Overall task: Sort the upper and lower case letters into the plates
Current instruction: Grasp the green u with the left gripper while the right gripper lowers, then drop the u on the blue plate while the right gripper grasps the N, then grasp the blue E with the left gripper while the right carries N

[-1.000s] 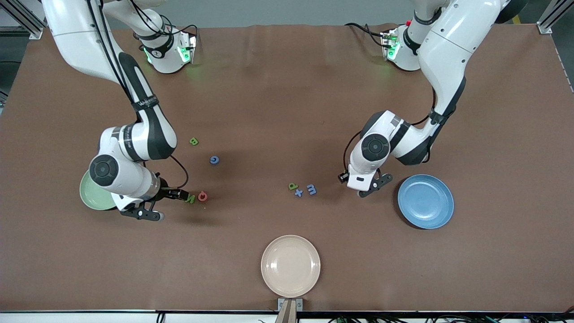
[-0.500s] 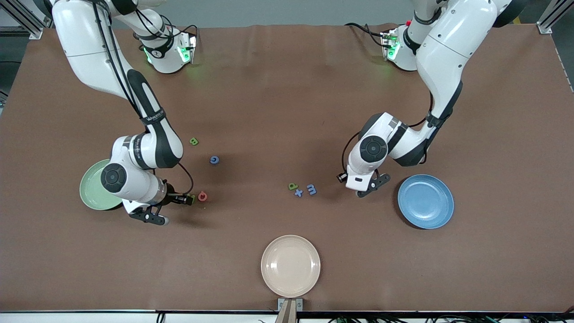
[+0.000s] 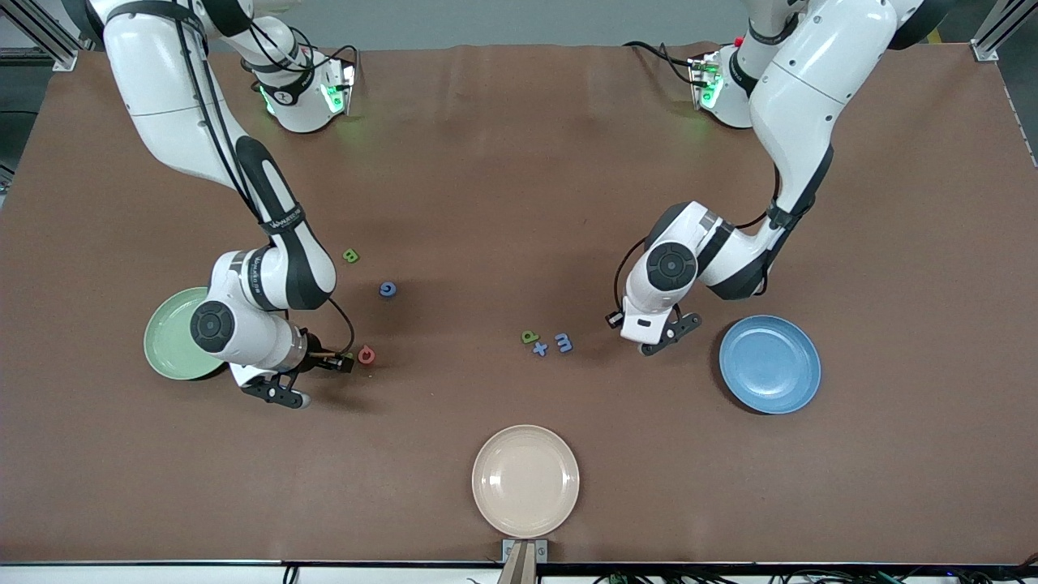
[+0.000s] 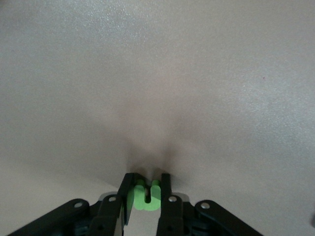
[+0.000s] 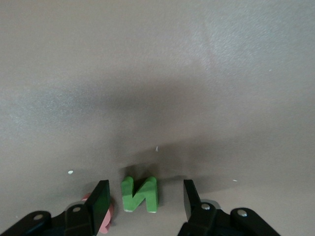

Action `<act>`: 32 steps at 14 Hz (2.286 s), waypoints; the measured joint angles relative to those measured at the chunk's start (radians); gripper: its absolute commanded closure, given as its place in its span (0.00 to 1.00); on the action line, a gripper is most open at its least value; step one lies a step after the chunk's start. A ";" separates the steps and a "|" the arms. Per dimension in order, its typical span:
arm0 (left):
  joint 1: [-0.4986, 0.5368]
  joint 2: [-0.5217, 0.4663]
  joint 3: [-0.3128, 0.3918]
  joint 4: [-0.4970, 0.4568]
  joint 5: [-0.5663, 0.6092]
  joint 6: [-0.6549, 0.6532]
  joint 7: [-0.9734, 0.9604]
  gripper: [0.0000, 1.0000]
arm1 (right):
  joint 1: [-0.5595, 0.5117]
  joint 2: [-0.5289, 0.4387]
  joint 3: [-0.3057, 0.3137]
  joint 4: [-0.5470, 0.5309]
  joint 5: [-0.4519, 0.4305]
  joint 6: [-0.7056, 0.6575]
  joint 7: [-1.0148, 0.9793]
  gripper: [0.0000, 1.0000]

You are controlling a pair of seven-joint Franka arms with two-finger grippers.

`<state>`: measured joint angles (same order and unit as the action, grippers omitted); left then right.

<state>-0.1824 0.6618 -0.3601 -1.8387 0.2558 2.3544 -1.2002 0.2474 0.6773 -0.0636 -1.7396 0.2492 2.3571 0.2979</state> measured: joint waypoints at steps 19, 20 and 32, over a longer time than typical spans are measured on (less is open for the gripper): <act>0.430 -0.084 0.020 0.024 0.010 -0.027 0.566 0.00 | 0.008 0.010 -0.003 0.002 -0.003 -0.001 -0.008 0.58; 0.428 -0.076 0.018 0.025 0.010 -0.027 0.565 0.00 | 0.008 0.010 -0.004 0.002 -0.006 -0.003 -0.009 0.58; 0.211 -0.078 -0.130 0.090 0.010 -0.132 0.175 0.00 | 0.045 0.009 -0.006 0.005 -0.058 -0.003 -0.012 0.88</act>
<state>0.0282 0.5837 -0.4900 -1.7488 0.2658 2.2225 -1.0248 0.2926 0.6865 -0.0694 -1.7346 0.1907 2.3542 0.2854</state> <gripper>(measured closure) 0.000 0.670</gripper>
